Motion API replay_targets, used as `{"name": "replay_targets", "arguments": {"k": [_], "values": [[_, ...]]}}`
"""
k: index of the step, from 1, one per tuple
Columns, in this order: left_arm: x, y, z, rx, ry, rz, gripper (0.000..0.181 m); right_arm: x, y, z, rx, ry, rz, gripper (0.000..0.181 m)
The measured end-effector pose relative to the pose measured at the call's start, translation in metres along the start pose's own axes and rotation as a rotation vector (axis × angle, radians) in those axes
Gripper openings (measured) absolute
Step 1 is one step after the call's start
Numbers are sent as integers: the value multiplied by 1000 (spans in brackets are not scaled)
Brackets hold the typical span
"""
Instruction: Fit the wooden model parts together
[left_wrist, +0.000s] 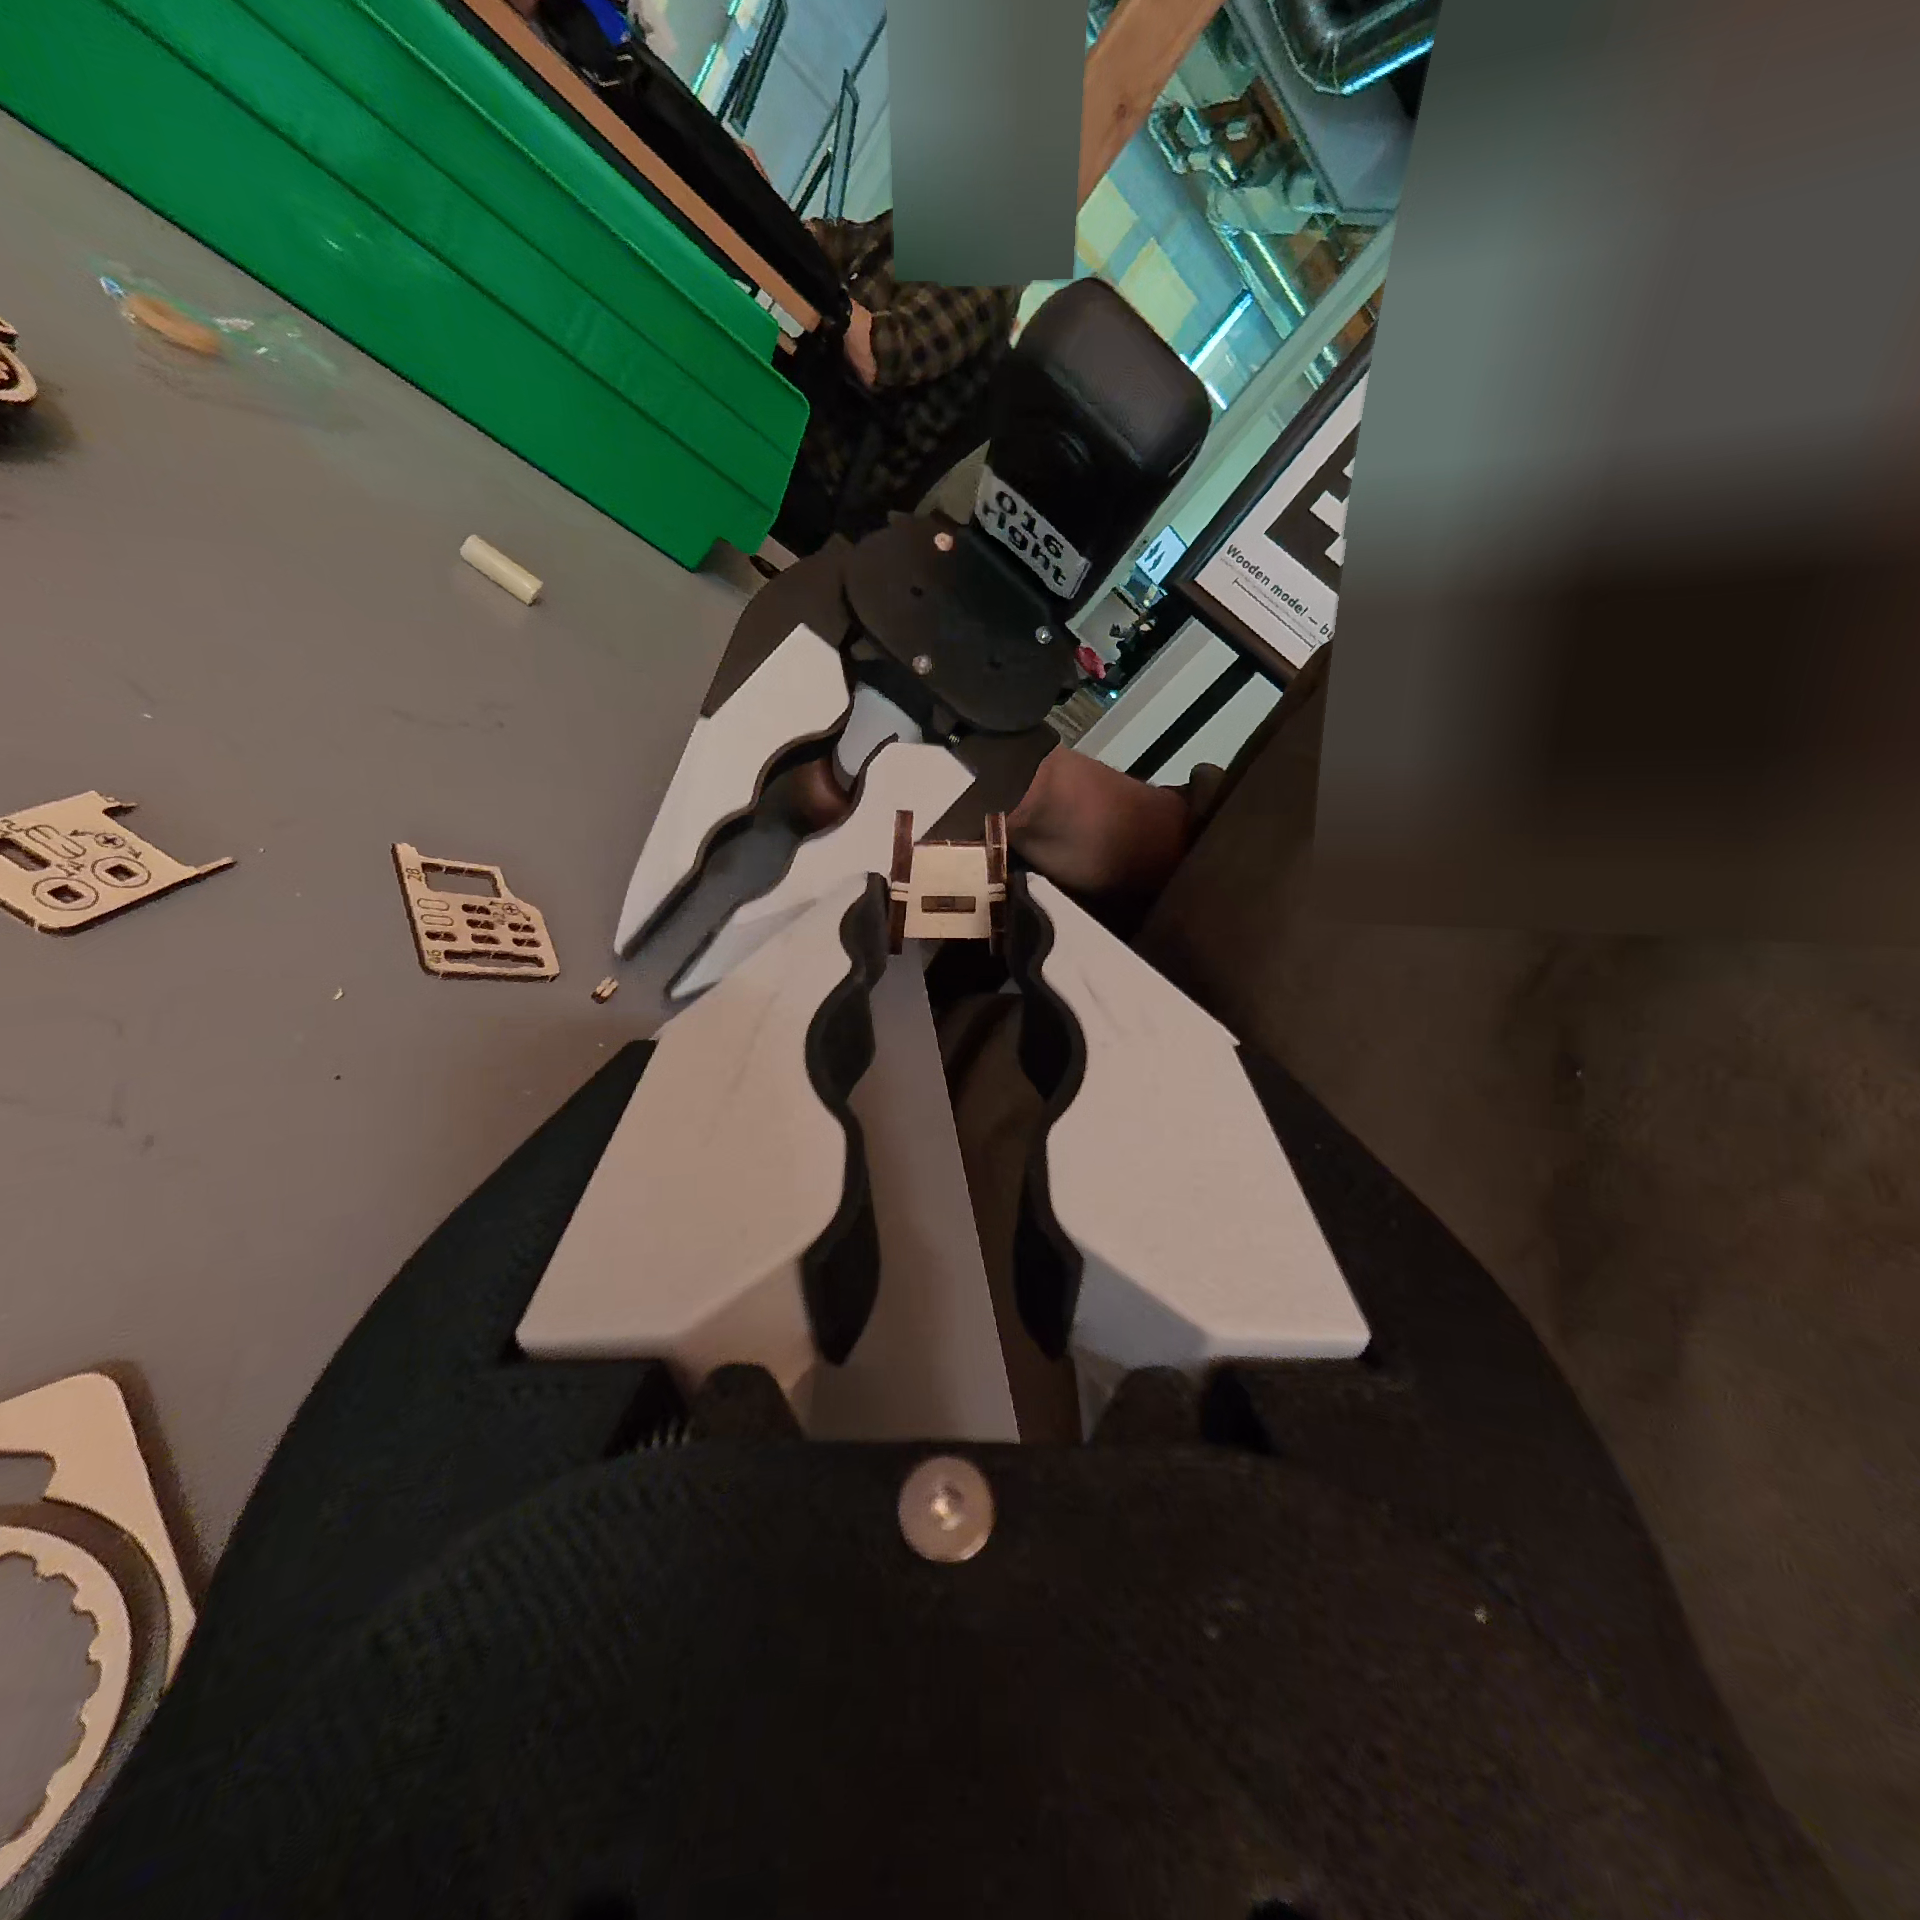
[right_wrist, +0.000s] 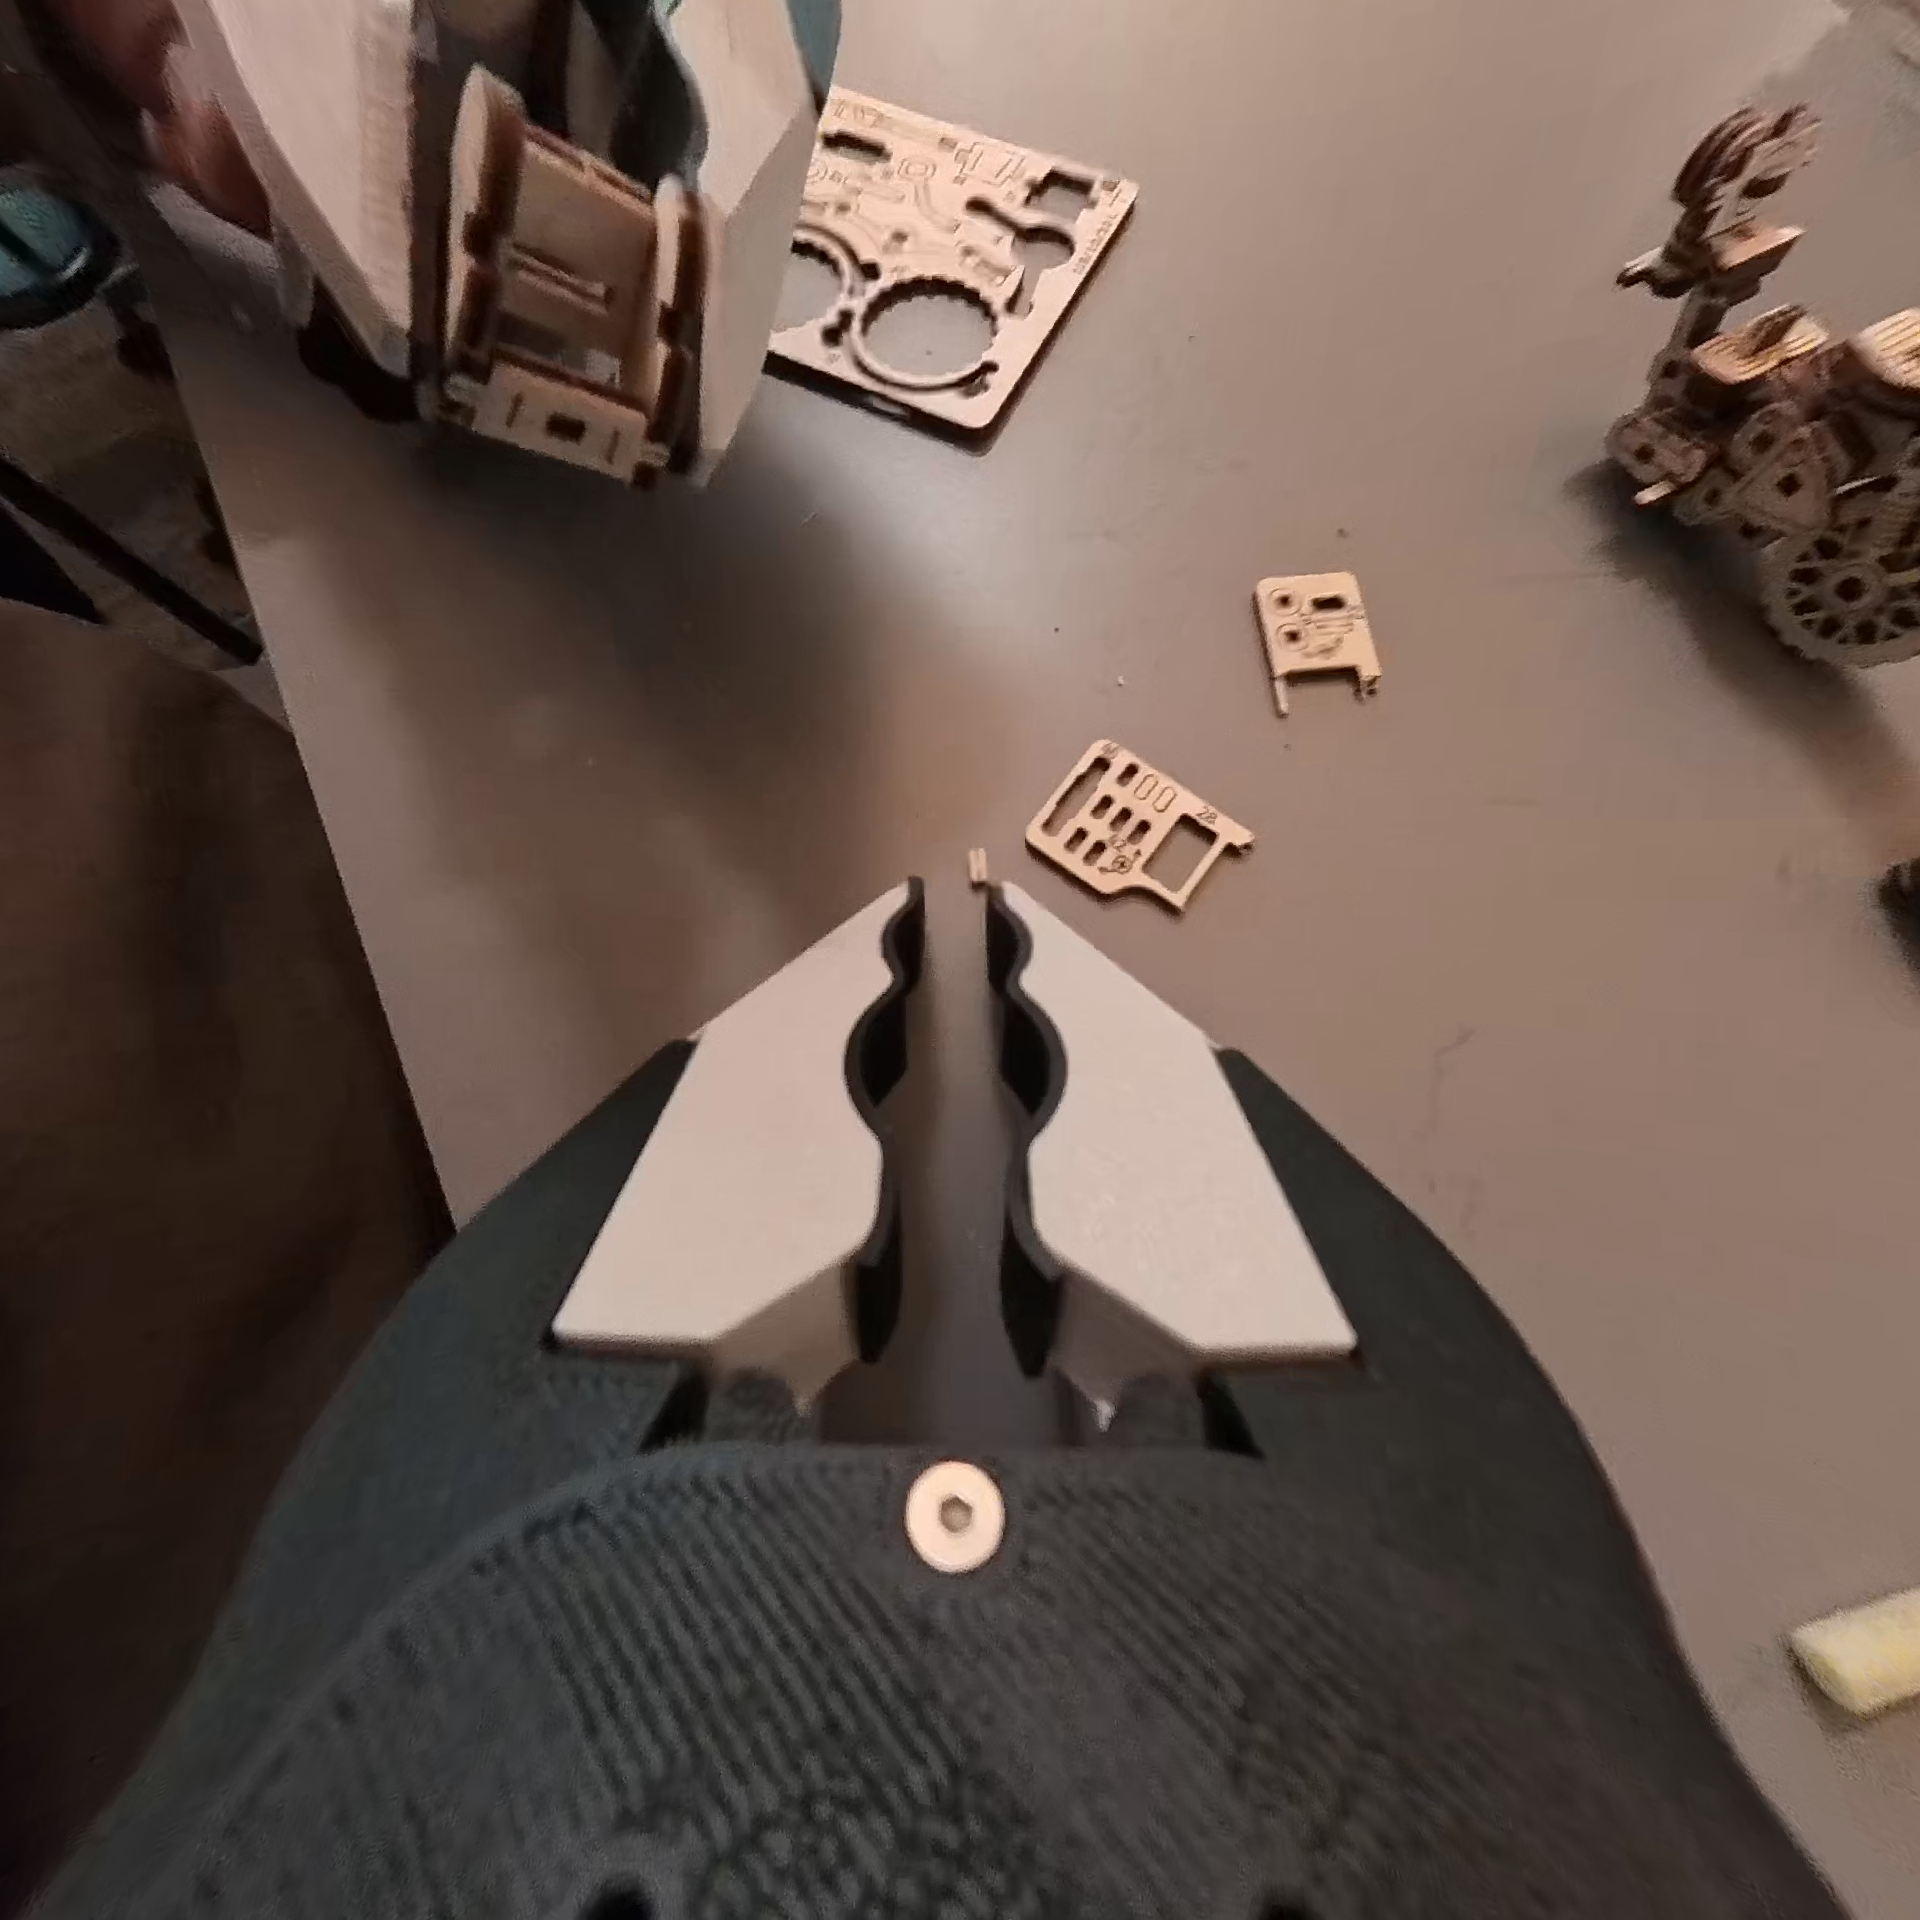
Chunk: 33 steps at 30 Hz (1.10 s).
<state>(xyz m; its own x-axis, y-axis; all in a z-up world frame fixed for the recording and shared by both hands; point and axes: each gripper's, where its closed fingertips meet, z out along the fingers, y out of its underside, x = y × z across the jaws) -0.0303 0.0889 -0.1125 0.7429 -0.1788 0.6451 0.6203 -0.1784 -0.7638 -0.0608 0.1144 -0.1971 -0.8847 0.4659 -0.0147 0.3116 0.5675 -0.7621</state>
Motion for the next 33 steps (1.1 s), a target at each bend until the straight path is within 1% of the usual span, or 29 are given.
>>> {"name": "replay_targets", "arguments": {"k": [3, 6, 8, 10, 12, 13, 14, 16, 21, 23, 33], "values": [[0, 0, 0, -1, 0, 2, 21, 15, -16, -16, 118, 90, -2, 19], [0, 0, -1, 1, 0, 2, 21, 30, -26, -30, 214, 151, 49, 19], [1, -1, -1, 3, 1, 2, 21, 34, -18, -26, 183, 141, 103, 23], [1, -1, -1, 2, 1, 2, 21, 20, -5, -16, 90, 39, 104, 27], [1, 0, 0, 1, 2, 4, 21, 5, 0, -10, 43, -50, 65, 21], [2, 0, 0, 0, 3, 5, 21, 5, 0, -9, 39, -39, 46, 19], [2, 0, 0, -1, 3, 6, 21, 9, 0, -8, 35, -7, 23, 24], [3, 0, 1, -2, 4, 8, 21, 12, 0, -5, 13, 39, -30, 22], [4, 1, 2, -5, 6, 8, 21, 6, 2, 4, -28, 72, -113, 17], [4, 1, 2, -6, 6, 8, 21, 5, 1, 5, -30, 80, -133, 12], [4, 2, 3, -9, 6, 9, 21, 1, 0, 10, -17, 26, -50, 2]]}}
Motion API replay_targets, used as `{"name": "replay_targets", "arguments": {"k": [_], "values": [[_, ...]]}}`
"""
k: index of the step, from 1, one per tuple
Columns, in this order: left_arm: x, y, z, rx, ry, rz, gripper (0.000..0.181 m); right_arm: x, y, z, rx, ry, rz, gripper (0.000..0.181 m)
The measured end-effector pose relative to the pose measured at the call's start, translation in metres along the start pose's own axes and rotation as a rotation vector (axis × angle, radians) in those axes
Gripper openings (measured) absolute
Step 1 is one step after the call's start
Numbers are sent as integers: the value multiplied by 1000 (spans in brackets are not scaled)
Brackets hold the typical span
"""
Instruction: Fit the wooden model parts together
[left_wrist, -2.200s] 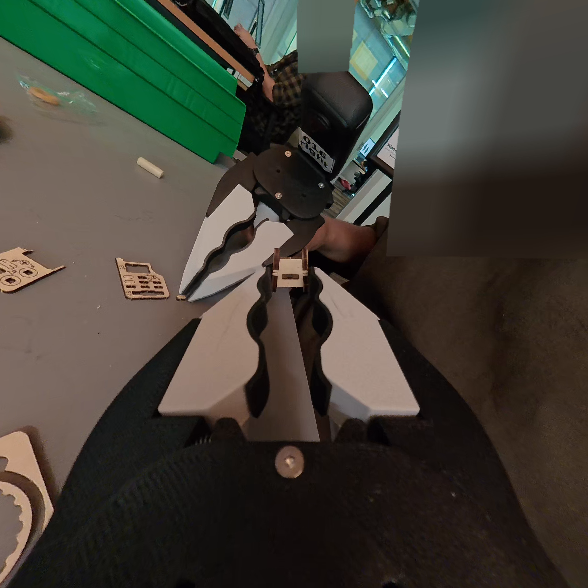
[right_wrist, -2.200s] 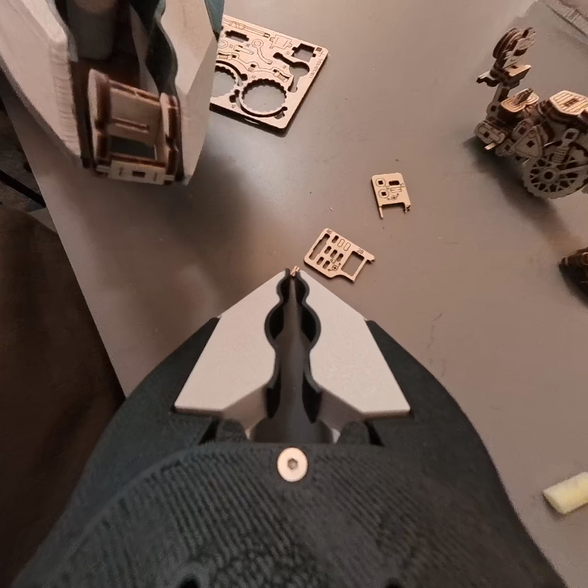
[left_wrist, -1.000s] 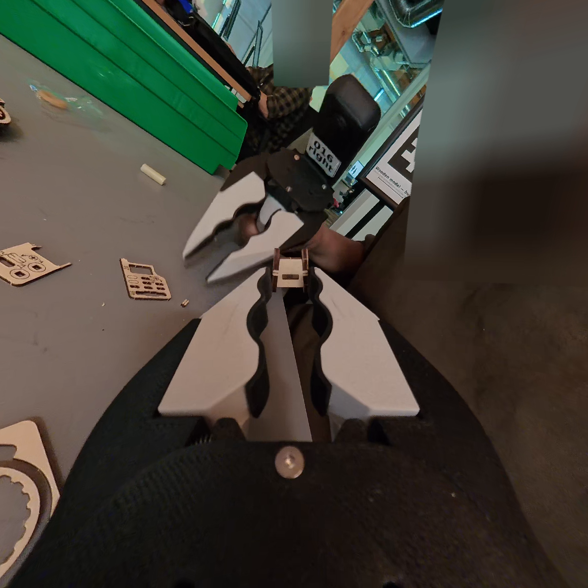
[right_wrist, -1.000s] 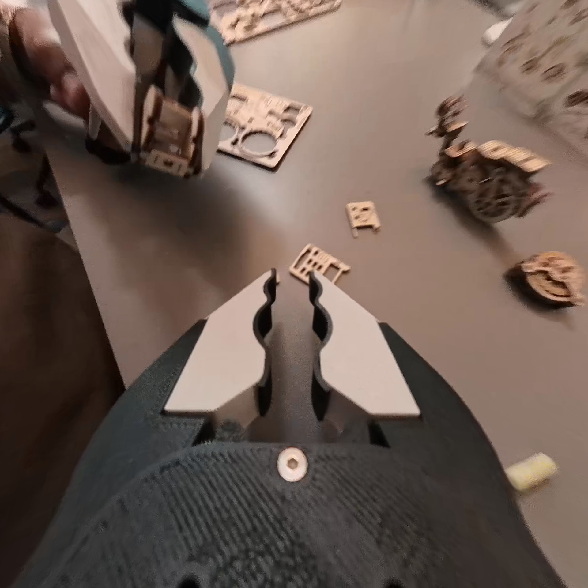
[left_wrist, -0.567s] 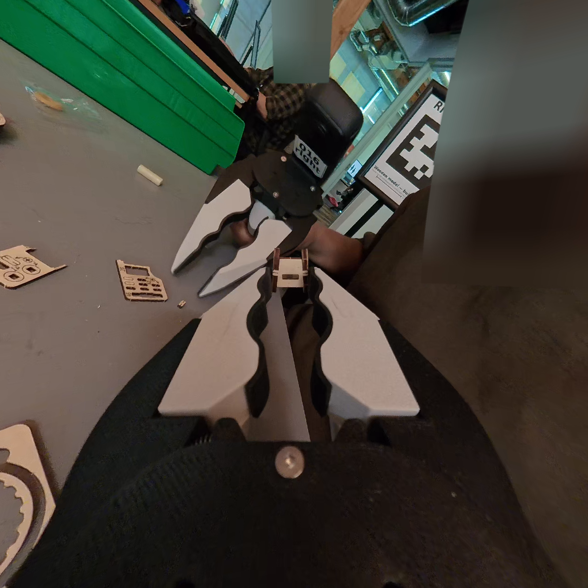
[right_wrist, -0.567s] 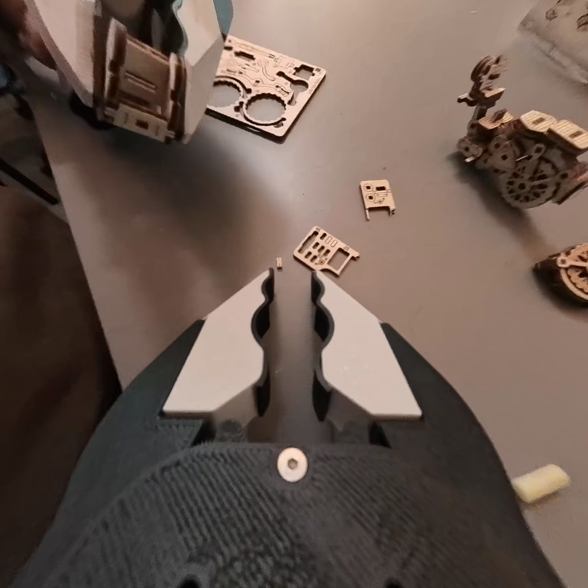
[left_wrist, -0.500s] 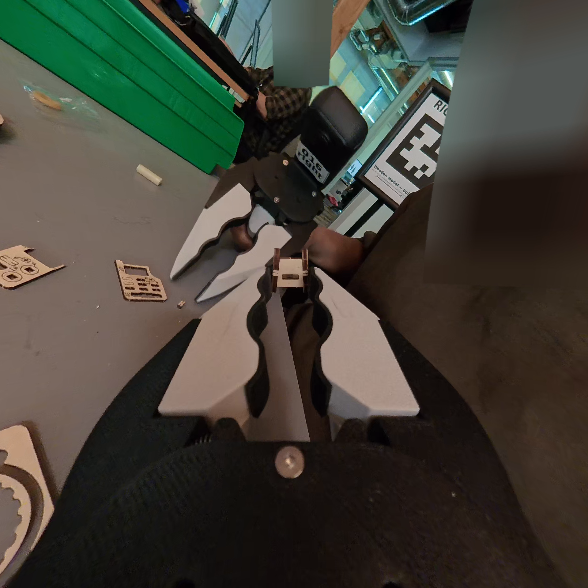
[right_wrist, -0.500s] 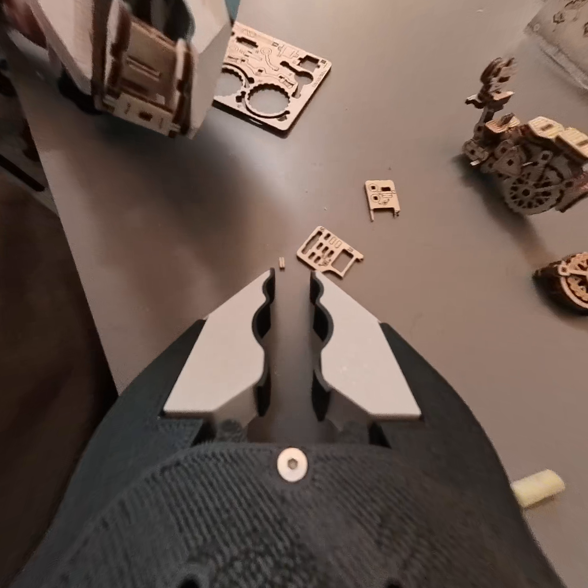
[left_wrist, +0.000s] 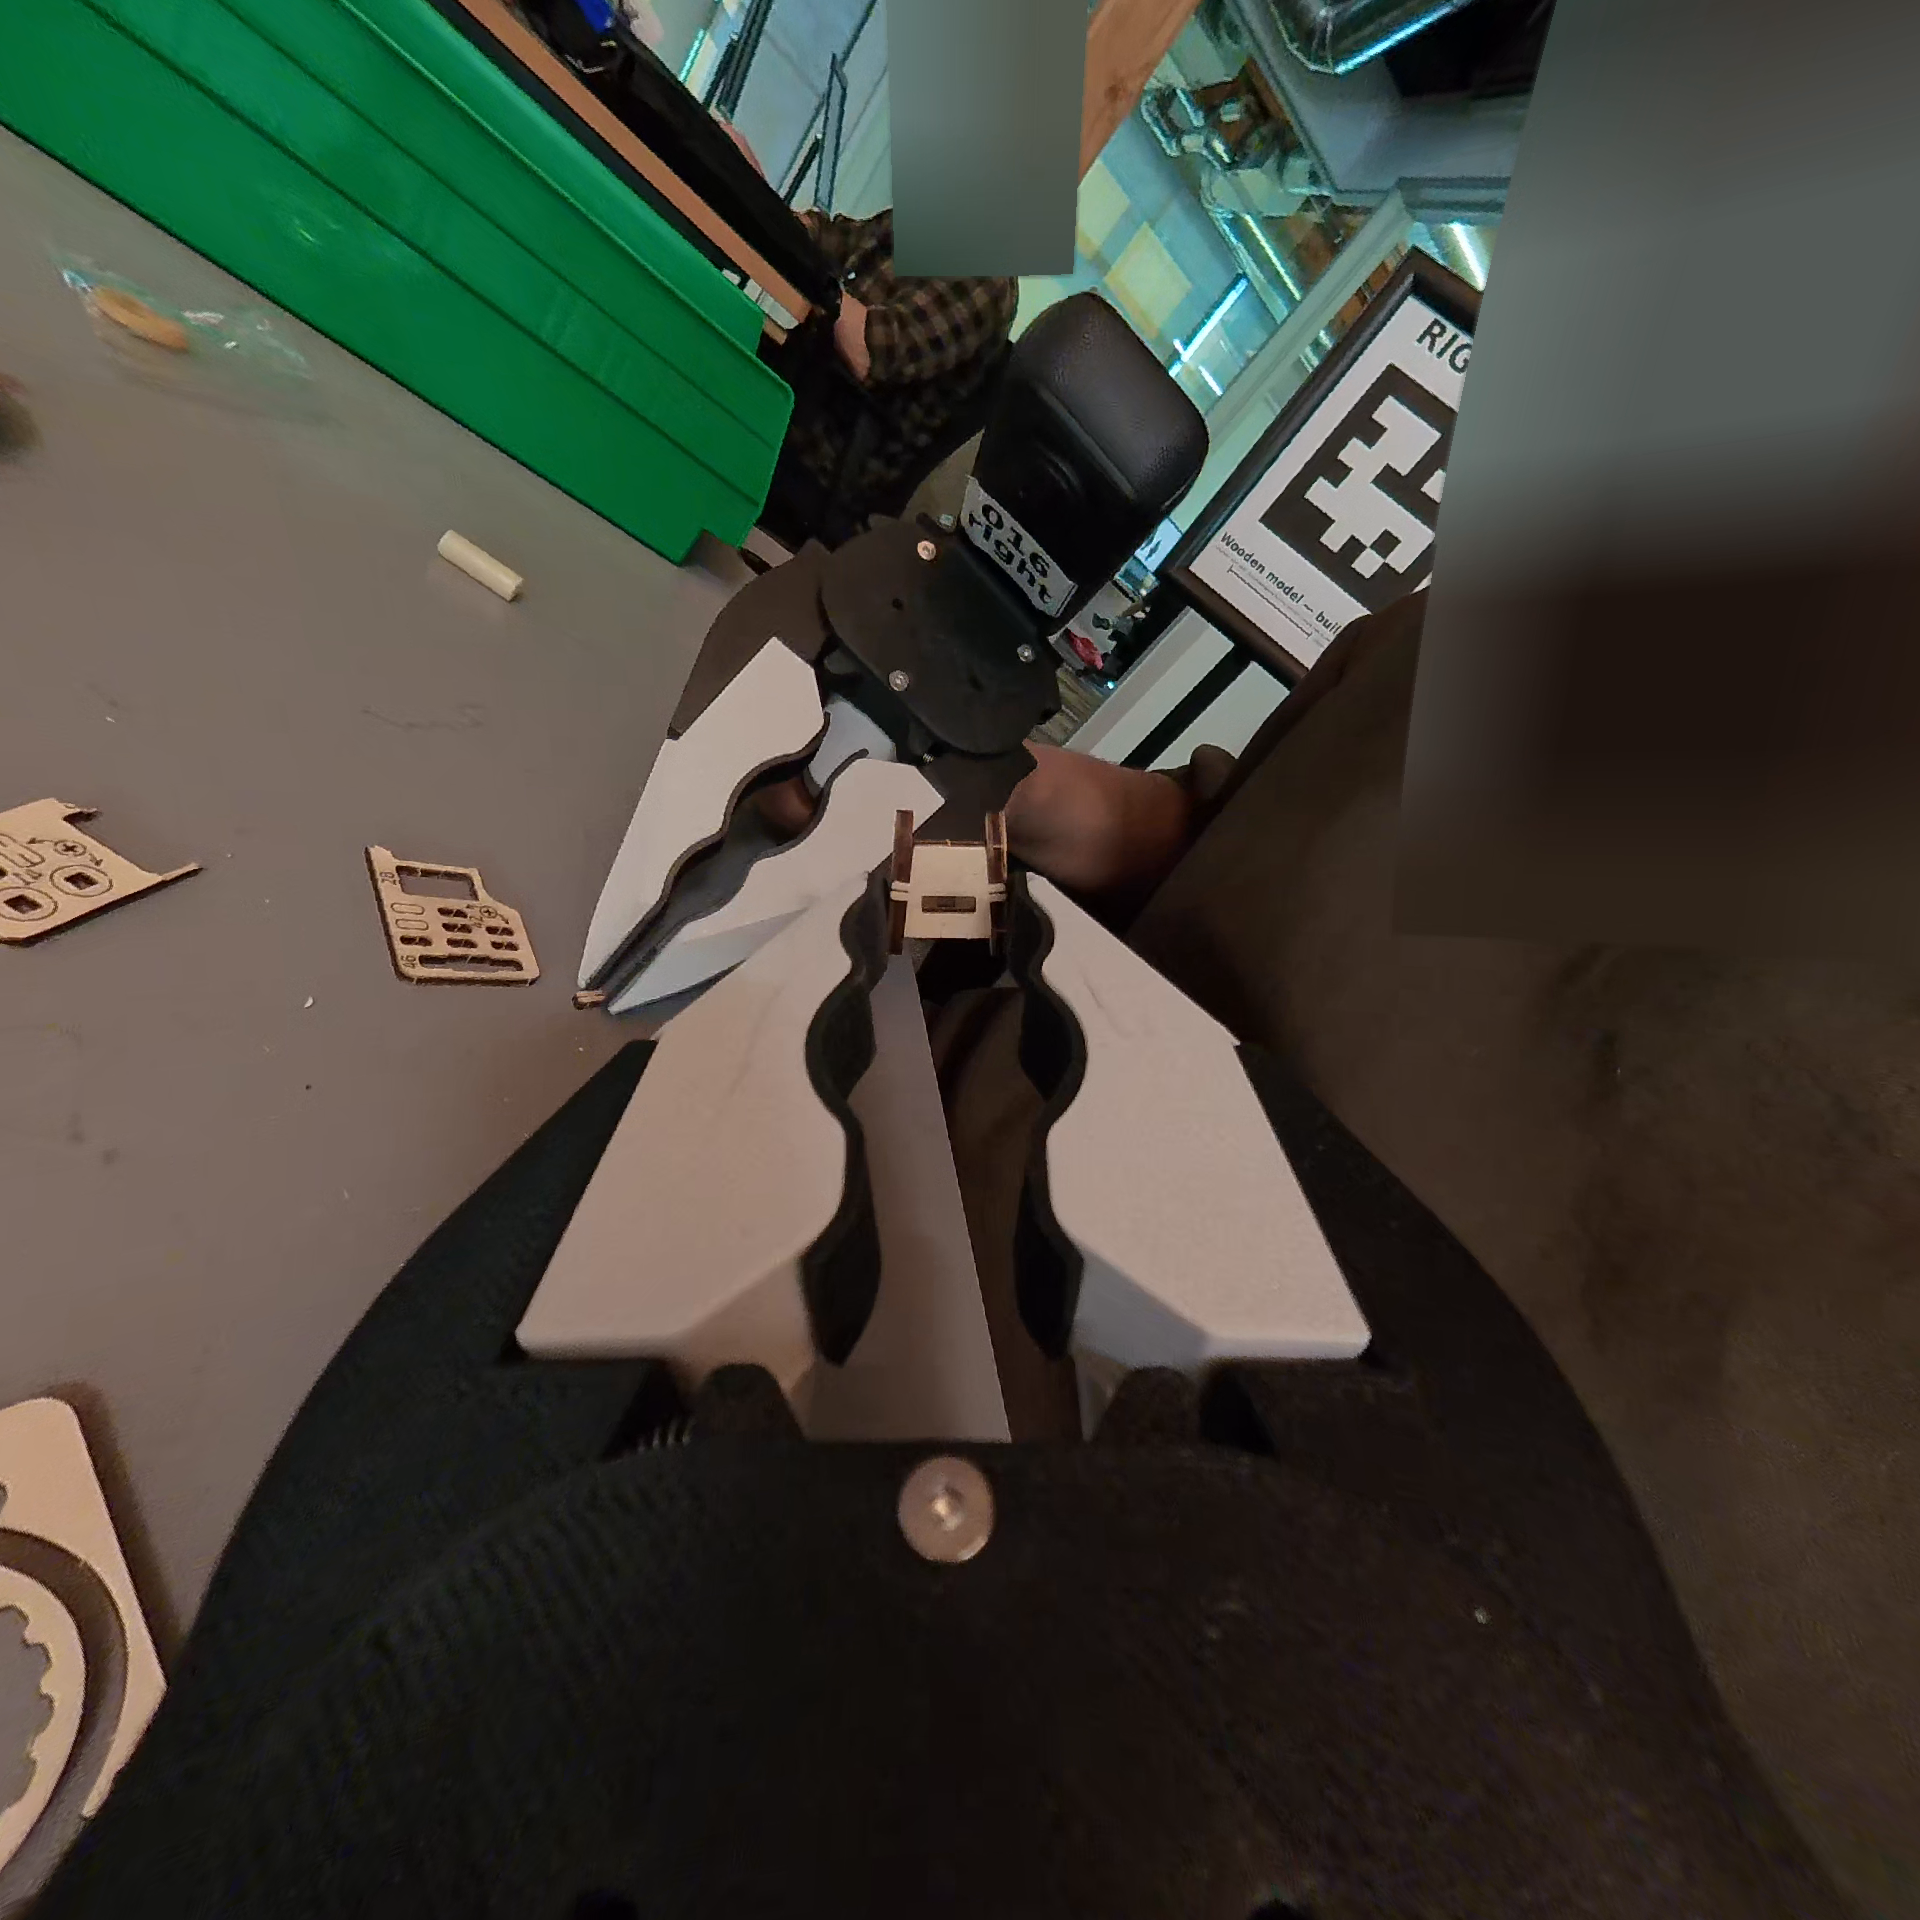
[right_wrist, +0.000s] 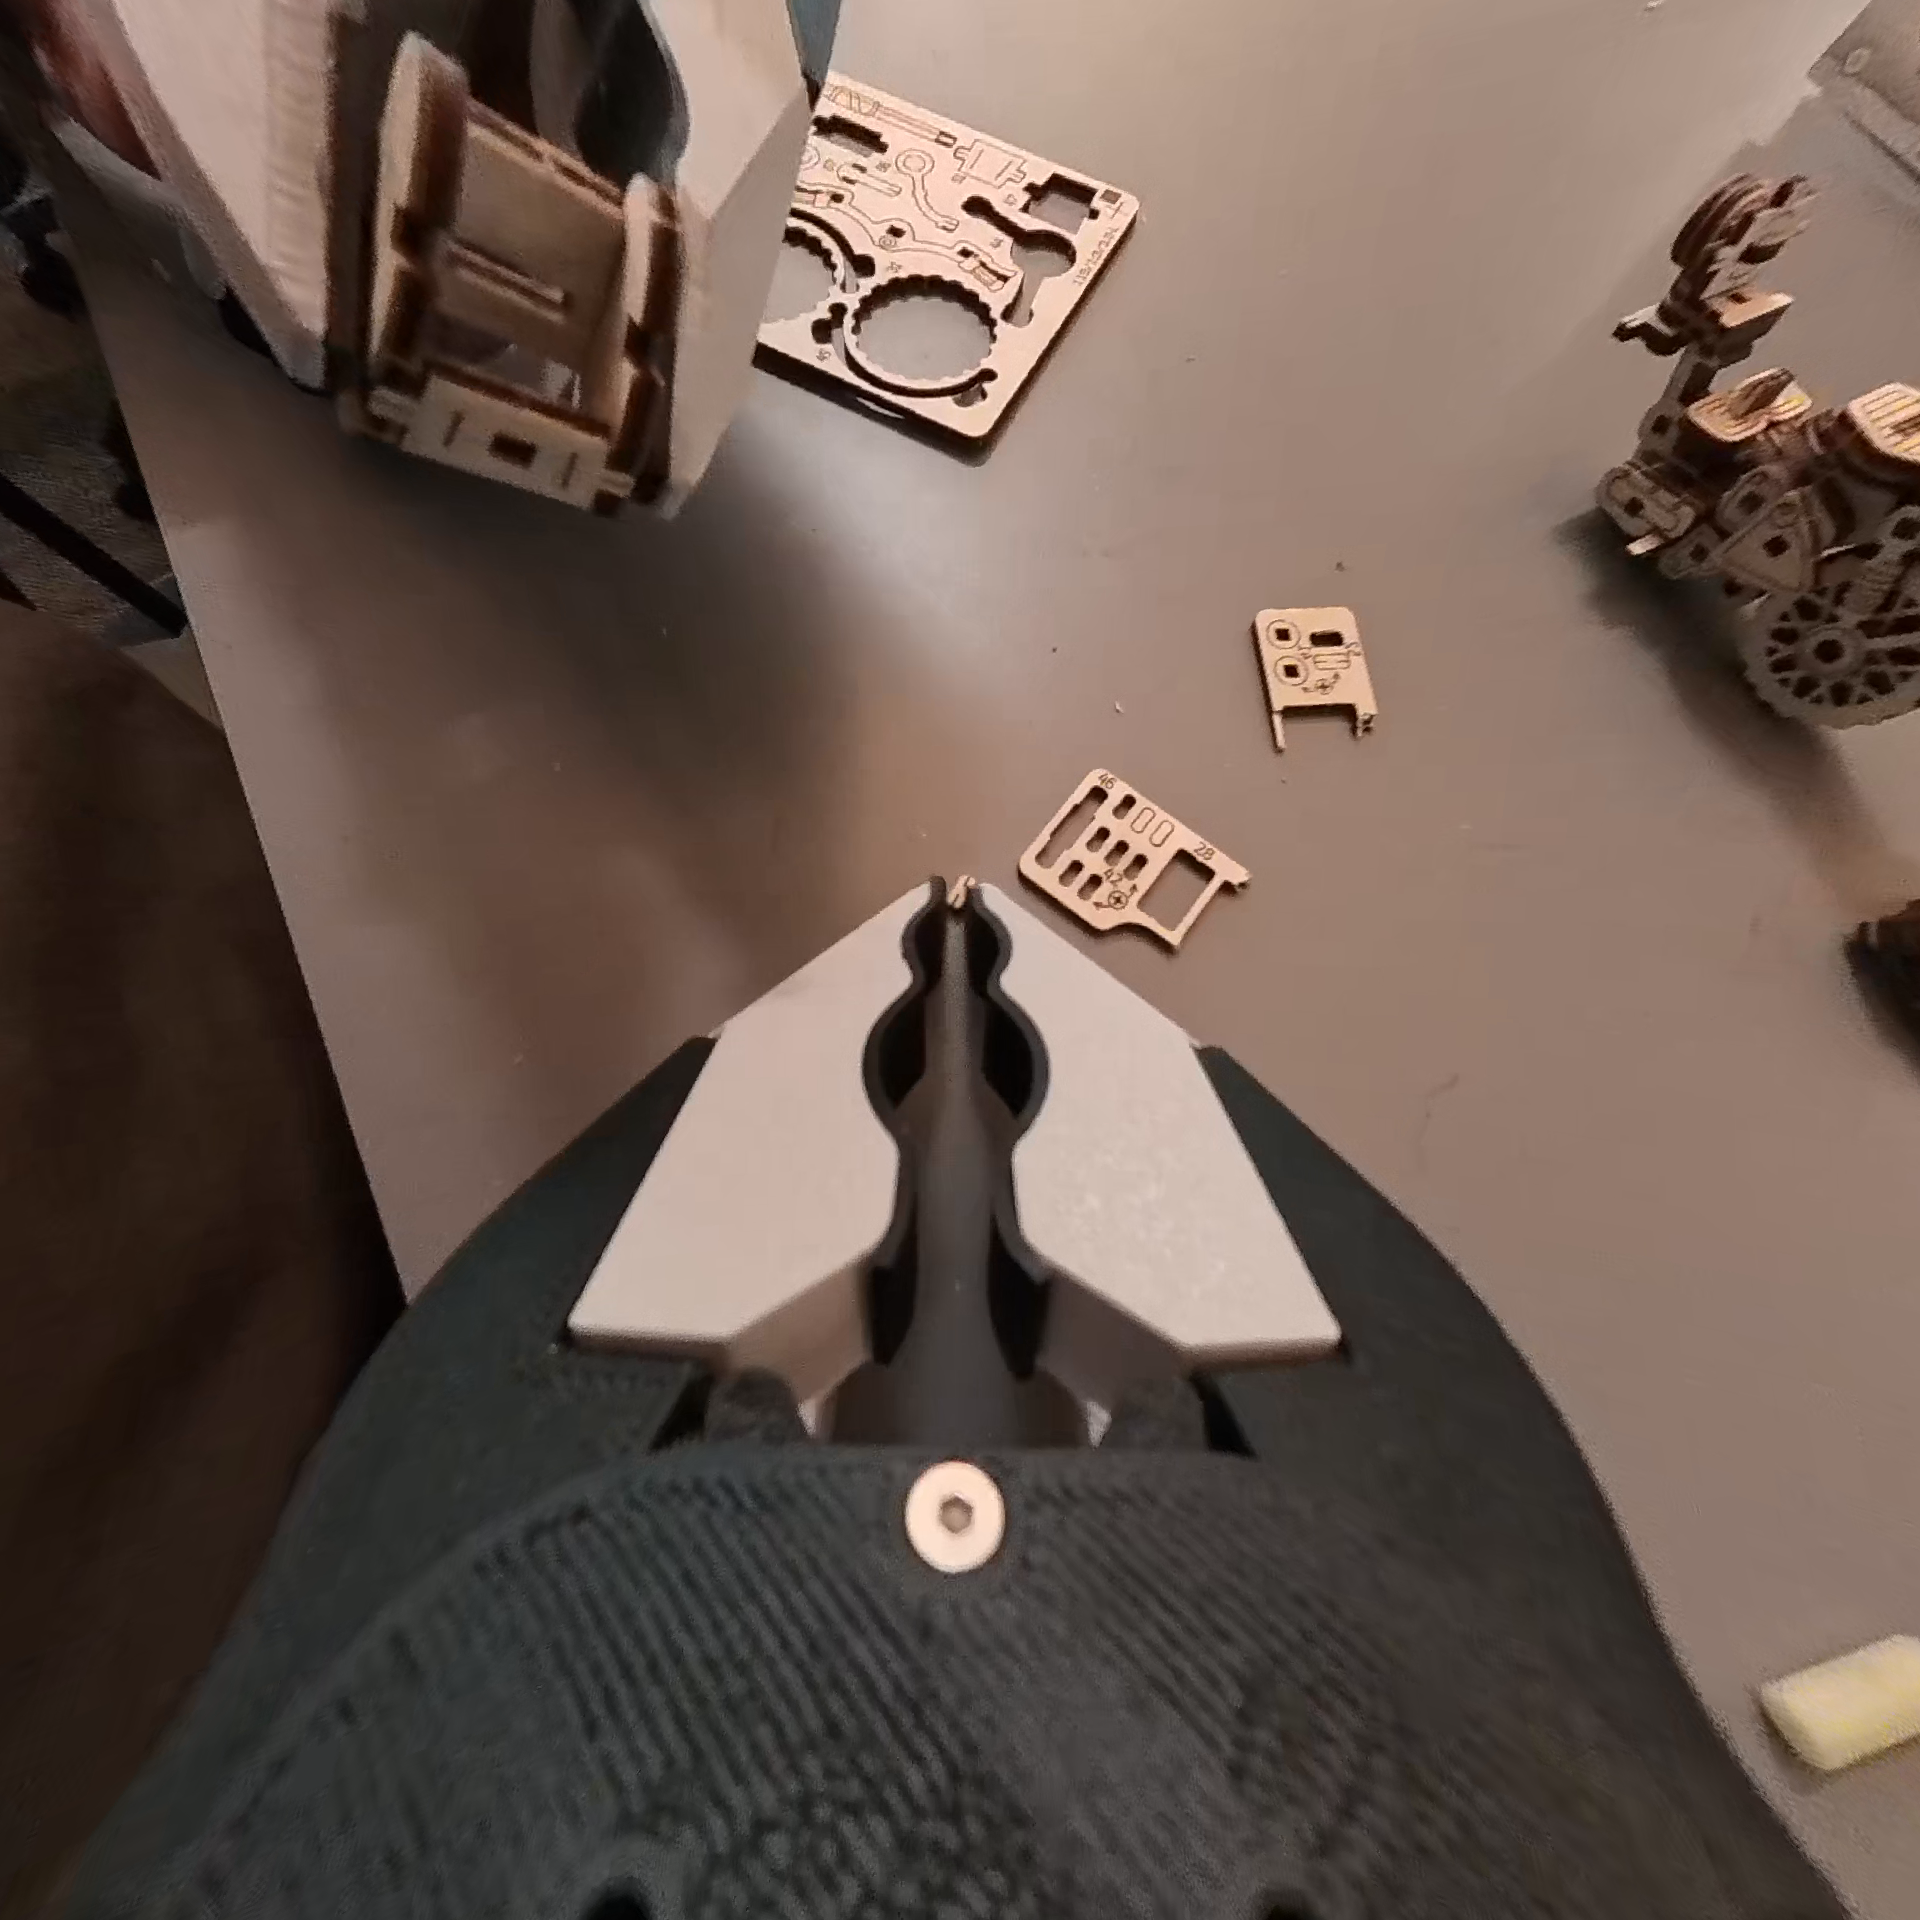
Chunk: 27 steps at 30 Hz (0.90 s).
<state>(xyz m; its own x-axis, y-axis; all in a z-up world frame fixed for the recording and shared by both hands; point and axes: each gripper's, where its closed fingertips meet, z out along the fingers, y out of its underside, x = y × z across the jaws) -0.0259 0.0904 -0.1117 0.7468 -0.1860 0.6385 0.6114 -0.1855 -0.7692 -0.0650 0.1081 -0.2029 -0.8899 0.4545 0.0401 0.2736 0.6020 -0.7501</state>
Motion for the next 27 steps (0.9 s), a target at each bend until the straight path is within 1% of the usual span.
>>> {"name": "replay_targets", "arguments": {"k": [5, 7, 9, 11, 13, 15, 21, 27], "values": [[0, 0, 0, 1, -1, 1, 21, 1, 0, -1, -4, 9, 23, 1], [-1, 0, -1, 0, -5, 3, 21, 0, -7, -7, 42, -2, 40, 0], [-2, -1, -2, 1, -11, 7, 21, -6, -23, -18, 137, -72, 103, 1], [-2, -1, -4, 2, -14, 8, 21, -16, -37, -32, 231, -190, 185, 0], [-2, -2, -5, 4, -4, -1, 21, -26, -46, -44, 294, -304, 251, 0], [0, -1, -5, 5, 20, -16, 21, -35, -53, -53, 338, -378, 279, 0], [7, 8, 3, -35, 82, -37, 21, -54, -60, -61, 353, -427, 238, 0], [12, 14, 11, -61, 120, -25, 21, -57, -58, -63, 355, -468, 266, 0]]}}
